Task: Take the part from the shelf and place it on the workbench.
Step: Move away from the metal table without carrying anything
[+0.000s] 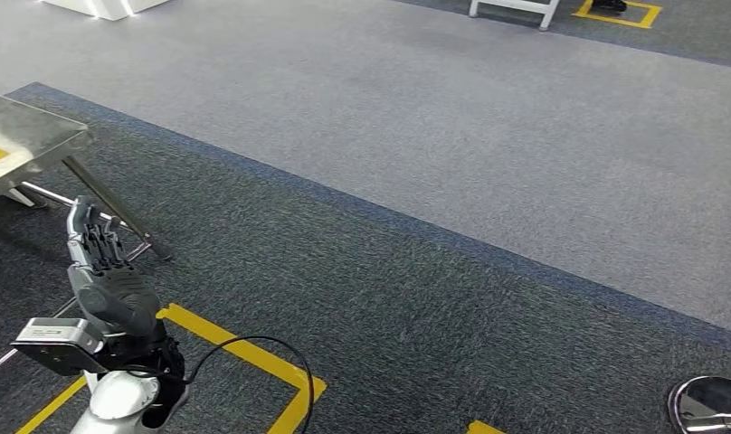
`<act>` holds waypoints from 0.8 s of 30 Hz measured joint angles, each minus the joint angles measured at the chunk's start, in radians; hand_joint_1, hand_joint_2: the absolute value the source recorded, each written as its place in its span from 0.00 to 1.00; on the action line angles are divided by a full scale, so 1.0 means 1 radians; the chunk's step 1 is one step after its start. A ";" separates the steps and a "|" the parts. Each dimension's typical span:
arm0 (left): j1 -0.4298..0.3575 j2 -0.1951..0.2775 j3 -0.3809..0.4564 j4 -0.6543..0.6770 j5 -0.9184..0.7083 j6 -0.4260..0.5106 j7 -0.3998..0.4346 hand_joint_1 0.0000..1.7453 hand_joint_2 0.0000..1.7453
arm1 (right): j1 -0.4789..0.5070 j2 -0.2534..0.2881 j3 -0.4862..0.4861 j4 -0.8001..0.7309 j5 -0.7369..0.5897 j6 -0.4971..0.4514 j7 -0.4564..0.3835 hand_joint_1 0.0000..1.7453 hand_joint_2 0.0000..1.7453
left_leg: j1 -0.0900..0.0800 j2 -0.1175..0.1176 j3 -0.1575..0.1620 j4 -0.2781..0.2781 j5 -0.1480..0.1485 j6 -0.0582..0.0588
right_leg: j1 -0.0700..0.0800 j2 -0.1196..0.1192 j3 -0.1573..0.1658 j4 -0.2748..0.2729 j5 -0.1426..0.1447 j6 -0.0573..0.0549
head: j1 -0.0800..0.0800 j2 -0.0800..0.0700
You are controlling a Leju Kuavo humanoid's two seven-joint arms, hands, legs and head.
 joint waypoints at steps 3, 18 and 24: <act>0.000 0.000 0.000 0.000 0.000 0.000 0.000 0.00 0.00 | 0.001 0.000 0.000 0.000 0.000 0.000 0.000 0.00 0.00 | 0.000 0.003 0.000 0.000 0.000 0.000 | 0.000 -0.001 0.005 -0.008 0.008 0.000 | 0.000 0.000; 0.001 0.009 -0.009 0.006 0.000 -0.004 0.002 0.00 0.00 | -0.001 -0.002 -0.015 0.000 0.007 0.010 0.006 0.00 0.00 | -0.002 -0.046 -0.054 0.153 -0.051 -0.029 | 0.008 0.054 0.166 -0.295 0.117 -0.054 | -0.009 0.000; 0.001 0.011 -0.010 0.007 0.002 -0.004 0.003 0.00 0.00 | 0.000 0.001 -0.016 0.000 0.011 0.010 0.006 0.00 0.00 | -0.003 -0.069 0.001 0.007 -0.006 -0.013 | 0.003 0.083 0.140 -0.287 0.123 -0.025 | -0.010 0.000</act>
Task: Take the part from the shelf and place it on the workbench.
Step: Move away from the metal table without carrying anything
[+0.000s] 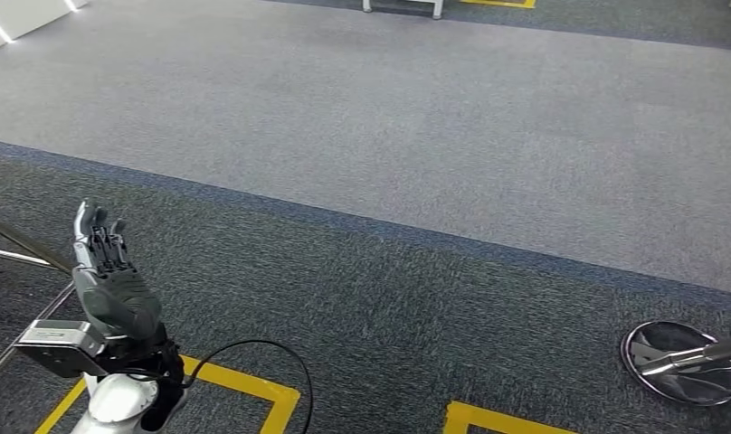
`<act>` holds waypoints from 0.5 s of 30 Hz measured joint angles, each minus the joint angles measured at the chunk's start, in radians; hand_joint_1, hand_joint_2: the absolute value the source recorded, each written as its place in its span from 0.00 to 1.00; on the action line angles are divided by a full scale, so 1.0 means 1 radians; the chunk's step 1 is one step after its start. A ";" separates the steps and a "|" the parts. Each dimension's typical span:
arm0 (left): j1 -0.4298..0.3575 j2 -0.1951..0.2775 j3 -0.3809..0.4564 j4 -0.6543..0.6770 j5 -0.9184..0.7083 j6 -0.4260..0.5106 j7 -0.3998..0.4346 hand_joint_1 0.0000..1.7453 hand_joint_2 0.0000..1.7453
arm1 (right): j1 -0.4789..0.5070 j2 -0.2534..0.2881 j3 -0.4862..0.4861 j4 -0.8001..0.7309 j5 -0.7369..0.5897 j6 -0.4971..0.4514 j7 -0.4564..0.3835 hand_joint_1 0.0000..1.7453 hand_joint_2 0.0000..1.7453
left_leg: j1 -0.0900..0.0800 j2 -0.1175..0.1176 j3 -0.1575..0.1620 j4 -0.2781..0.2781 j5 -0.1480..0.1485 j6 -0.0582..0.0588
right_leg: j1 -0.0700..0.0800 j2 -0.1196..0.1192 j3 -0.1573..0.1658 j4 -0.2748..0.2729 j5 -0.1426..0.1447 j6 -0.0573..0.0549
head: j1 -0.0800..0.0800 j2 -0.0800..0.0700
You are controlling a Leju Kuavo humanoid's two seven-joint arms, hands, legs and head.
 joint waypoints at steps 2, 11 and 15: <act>-0.001 0.000 -0.001 0.000 0.000 -0.001 0.000 0.00 0.00 | 0.001 0.000 -0.001 0.000 0.000 0.000 0.001 0.00 0.00 | 0.004 0.019 0.004 -0.010 0.006 0.008 | 0.002 -0.034 -0.032 0.059 -0.037 0.008 | 0.006 0.000; 0.000 0.000 -0.002 0.005 0.000 -0.006 0.000 0.00 0.00 | -0.003 -0.003 -0.001 0.000 0.003 0.001 0.003 0.00 0.00 | -0.001 0.103 0.004 -0.001 -0.004 -0.005 | -0.001 -0.128 0.011 0.021 -0.017 0.014 | 0.013 0.000; -0.004 0.000 -0.005 0.005 0.000 -0.008 0.000 0.00 0.00 | -0.002 -0.003 -0.001 0.000 0.004 0.001 0.002 0.00 0.00 | -0.003 0.119 0.007 0.007 -0.014 -0.022 | 0.003 -0.112 0.022 -0.002 -0.015 -0.012 | 0.010 0.000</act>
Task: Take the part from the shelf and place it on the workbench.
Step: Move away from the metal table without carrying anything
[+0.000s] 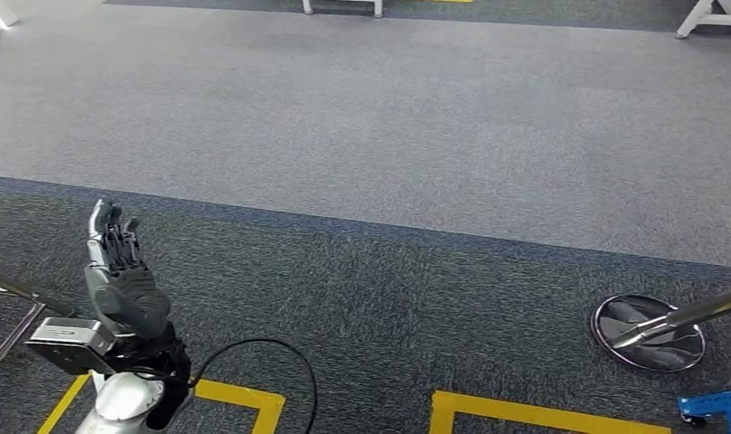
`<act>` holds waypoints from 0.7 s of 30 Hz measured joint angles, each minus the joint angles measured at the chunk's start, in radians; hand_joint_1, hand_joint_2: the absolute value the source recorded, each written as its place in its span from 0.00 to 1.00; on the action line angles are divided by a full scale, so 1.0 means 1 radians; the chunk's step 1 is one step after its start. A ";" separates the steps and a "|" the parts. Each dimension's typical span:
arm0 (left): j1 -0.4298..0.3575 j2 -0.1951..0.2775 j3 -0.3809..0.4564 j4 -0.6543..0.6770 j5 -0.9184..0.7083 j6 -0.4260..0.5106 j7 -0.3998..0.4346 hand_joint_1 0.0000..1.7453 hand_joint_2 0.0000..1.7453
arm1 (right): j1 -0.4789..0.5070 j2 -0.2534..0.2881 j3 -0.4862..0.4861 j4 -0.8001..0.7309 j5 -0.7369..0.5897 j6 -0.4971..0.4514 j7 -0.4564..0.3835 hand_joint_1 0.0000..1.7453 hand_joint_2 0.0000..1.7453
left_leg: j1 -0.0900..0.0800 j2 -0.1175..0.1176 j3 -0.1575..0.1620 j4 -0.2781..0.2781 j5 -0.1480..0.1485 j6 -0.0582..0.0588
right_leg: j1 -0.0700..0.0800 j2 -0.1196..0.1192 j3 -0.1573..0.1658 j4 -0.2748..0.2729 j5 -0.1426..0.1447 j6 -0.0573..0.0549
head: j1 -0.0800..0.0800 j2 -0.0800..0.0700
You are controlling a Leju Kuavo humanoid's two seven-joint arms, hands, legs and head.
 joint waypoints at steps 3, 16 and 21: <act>-0.001 0.001 -0.002 0.000 0.001 0.000 0.000 0.00 0.00 | 0.000 0.000 0.000 0.000 0.000 0.000 0.000 0.00 0.00 | 0.006 -0.047 -0.043 0.111 -0.074 -0.011 | -0.002 0.021 0.000 -0.002 0.004 -0.015 | -0.005 0.000; -0.008 0.006 -0.003 0.009 0.006 -0.007 0.002 0.00 0.00 | 0.000 0.005 0.000 0.001 0.002 0.001 -0.002 0.00 0.00 | -0.001 -0.127 -0.007 -0.012 0.017 0.030 | -0.004 0.112 -0.026 0.009 0.010 0.011 | -0.005 0.000; -0.006 0.005 -0.004 0.012 0.007 -0.008 0.003 0.00 0.00 | -0.003 0.005 0.000 0.001 0.003 0.002 0.001 0.00 0.00 | 0.001 -0.068 -0.002 -0.025 0.024 0.036 | -0.002 0.032 -0.151 0.260 -0.115 0.030 | 0.004 0.000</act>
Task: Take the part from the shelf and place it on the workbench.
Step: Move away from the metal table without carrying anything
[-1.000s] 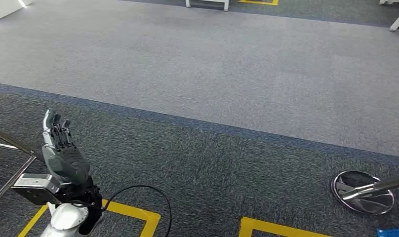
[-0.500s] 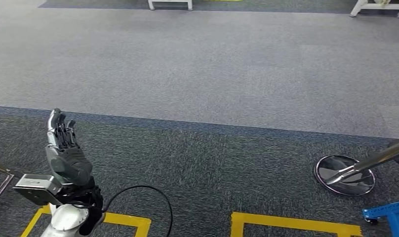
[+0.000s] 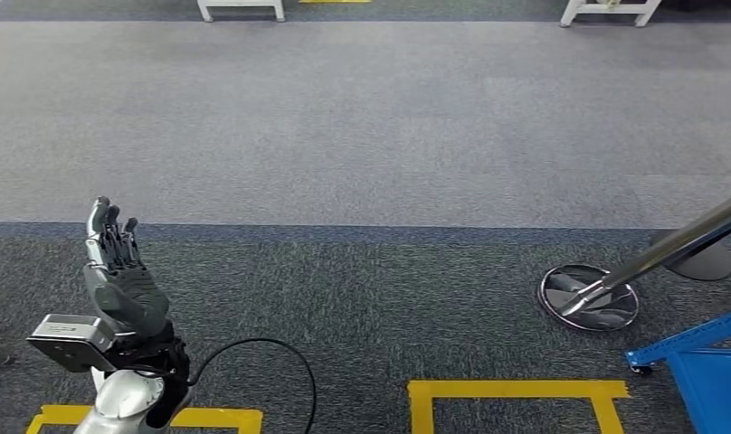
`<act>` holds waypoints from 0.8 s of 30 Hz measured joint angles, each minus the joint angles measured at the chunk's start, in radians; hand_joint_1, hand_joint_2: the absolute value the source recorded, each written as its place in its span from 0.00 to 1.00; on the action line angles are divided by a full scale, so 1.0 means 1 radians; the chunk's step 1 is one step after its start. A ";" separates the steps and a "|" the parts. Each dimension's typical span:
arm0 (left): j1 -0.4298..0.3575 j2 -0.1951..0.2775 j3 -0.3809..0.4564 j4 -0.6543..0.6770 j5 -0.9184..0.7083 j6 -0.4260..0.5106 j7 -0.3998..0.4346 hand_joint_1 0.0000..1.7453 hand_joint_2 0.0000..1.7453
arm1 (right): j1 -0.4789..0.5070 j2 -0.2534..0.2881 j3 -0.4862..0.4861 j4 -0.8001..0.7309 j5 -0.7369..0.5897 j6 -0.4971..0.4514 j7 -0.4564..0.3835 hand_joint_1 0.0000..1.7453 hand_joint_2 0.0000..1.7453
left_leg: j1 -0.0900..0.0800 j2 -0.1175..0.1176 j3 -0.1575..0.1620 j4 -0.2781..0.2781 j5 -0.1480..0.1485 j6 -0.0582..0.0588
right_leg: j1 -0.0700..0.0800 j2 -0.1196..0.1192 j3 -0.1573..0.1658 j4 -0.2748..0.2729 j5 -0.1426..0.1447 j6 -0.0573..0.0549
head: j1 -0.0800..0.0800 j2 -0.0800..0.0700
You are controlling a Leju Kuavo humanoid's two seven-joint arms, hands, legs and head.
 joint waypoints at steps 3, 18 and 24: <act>0.000 0.000 0.000 0.003 0.000 0.000 0.000 0.00 0.00 | 0.003 -0.001 0.000 0.000 0.000 0.000 0.004 0.00 0.00 | 0.002 0.029 0.000 0.004 -0.005 -0.005 | -0.005 -0.013 0.035 -0.054 0.048 0.009 | 0.000 0.000; 0.001 0.001 -0.002 0.008 0.001 0.000 0.000 0.00 0.00 | 0.002 -0.002 -0.001 -0.001 0.000 0.002 0.011 0.00 0.00 | 0.003 -0.009 -0.108 0.271 -0.116 -0.035 | 0.005 0.039 0.154 -0.256 0.113 -0.047 | -0.007 0.000; -0.001 0.002 -0.002 0.008 0.002 0.000 0.000 0.00 0.00 | 0.002 0.002 -0.001 0.000 0.000 0.005 0.012 0.00 0.00 | -0.003 -0.076 -0.016 0.032 -0.017 -0.016 | -0.004 0.091 0.136 -0.255 0.122 -0.024 | -0.009 0.000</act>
